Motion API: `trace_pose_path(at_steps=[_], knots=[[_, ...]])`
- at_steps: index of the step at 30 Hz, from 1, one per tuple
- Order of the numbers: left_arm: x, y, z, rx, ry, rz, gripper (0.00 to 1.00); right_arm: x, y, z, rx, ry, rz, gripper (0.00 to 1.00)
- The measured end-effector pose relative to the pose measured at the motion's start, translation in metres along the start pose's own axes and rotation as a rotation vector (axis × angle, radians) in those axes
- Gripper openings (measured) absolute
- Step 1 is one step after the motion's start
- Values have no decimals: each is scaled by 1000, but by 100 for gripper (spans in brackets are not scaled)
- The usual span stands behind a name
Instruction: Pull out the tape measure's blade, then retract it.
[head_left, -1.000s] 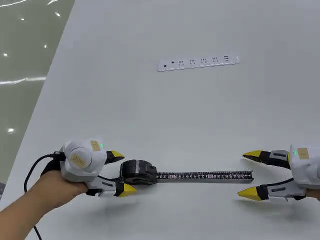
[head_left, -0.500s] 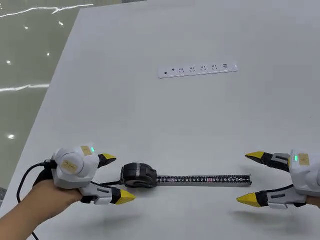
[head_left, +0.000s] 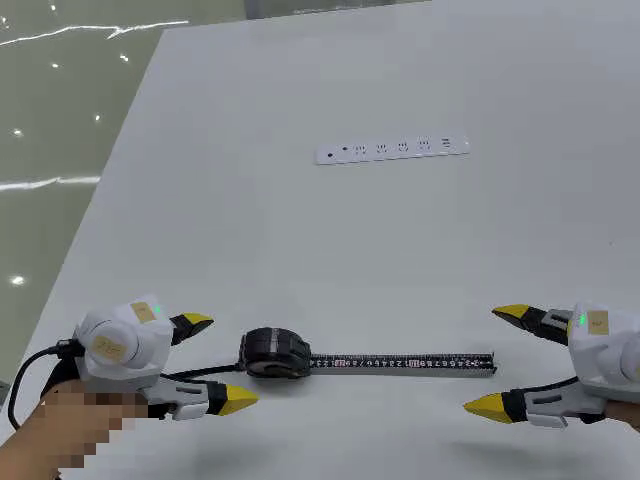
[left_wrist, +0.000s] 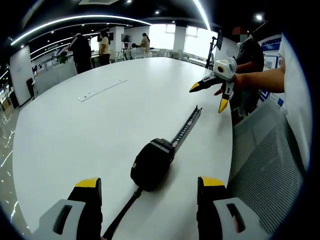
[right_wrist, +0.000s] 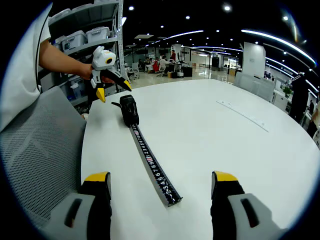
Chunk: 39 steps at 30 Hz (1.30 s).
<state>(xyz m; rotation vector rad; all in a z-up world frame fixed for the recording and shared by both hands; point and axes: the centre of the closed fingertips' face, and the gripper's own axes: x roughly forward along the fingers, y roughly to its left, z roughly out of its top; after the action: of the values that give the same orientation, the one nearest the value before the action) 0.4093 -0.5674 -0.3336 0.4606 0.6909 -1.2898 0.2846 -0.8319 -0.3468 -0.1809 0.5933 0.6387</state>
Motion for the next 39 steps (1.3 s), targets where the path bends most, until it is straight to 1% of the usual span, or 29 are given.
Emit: trace_pose_path(at_steps=[1, 3, 4, 8, 10, 11, 12, 14, 17, 19, 21, 23, 26, 28, 29, 31, 33, 37, 39], knots=[[-2, 1, 1, -4, -10, 12, 76, -2, 0, 2, 5, 3, -10, 83], [-5, 1, 3, -20, -22, 16, 76, -4, -2, 3, 14, 12, -28, 85], [-8, 1, 5, -25, -32, 26, 76, -6, -3, 3, 10, 19, -38, 86], [-14, 0, 6, -35, -48, 47, 77, -13, -3, 7, 20, 14, -60, 87], [-17, 0, 5, -57, -56, 51, 77, -15, -2, 8, 25, 13, -73, 88], [-19, 0, 6, -73, -70, 54, 78, -16, -1, 9, 25, 12, -77, 88], [-21, 1, 4, -88, -77, 59, 78, -18, -1, 11, 32, 9, -80, 88], [-24, 0, 1, -96, -75, 68, 80, -20, 0, 11, 54, 13, -90, 90], [-28, -3, -3, -114, -79, 74, 80, -24, 1, 13, 63, 9, -108, 90], [-31, -3, -5, -122, -80, 80, 81, -26, 2, 14, 93, 10, -116, 90], [-34, -3, -8, -135, -84, 92, 82, -30, 3, 14, 98, 10, -127, 90], [-37, -5, -10, -156, -90, 92, 83, -33, 5, 14, 103, 14, -133, 90], [-40, -7, -16, -163, -89, 111, 86, -37, 6, 14, 123, 17, -145, 91], [-43, -10, -19, -180, -98, 115, 87, -41, 8, 15, 140, 15, -157, 91], [-44, -12, -21, -191, -100, 120, 87, -43, 8, 14, 151, 13, -165, 91], [-46, -13, -25, -197, -104, 129, 88, -45, 10, 14, 166, 11, -168, 92], [-49, -15, -26, -206, -108, 137, 88, -47, 12, 12, 173, 12, -175, 92], [-56, -15, -31, -238, -125, 154, 90, -51, 18, 8, 182, 20, -185, 93], [-59, -15, -32, -243, -134, 166, 90, -53, 20, 7, 182, 21, -188, 93]])
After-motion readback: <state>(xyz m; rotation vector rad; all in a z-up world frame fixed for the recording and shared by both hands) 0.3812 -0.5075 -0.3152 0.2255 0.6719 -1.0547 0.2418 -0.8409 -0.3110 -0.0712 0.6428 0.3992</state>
